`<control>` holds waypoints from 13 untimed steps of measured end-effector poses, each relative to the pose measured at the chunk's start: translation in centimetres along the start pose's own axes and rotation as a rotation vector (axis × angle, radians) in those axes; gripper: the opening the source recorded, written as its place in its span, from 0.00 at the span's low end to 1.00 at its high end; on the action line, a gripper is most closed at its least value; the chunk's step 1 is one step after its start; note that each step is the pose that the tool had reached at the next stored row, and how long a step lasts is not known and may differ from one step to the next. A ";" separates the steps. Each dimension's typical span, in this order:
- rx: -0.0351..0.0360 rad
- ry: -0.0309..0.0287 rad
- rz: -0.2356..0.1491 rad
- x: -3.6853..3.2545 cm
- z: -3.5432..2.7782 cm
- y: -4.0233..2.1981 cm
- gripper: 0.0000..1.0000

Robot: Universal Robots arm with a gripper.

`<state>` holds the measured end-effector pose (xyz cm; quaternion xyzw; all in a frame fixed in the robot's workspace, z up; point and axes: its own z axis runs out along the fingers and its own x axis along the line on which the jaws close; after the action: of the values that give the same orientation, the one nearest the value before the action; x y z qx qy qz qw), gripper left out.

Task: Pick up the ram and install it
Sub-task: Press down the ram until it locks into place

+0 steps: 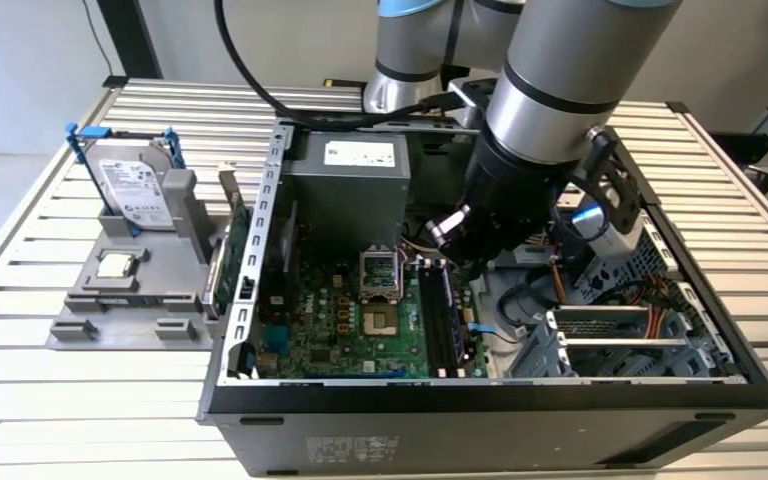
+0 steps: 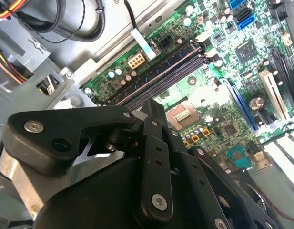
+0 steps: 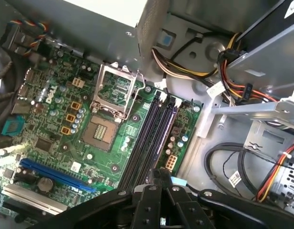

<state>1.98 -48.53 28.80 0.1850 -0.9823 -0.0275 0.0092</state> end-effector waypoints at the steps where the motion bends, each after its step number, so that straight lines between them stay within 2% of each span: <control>1: -0.0005 -0.0002 -0.008 -0.01 0.00 0.00 0.00; 9: -0.0063 -0.0029 -0.073 -0.09 0.00 -0.04 0.00; 13: -0.0147 -0.0067 -0.112 -0.12 0.00 -0.05 0.00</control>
<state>2.11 -48.53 28.80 0.2395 -0.9702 -0.0358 0.0057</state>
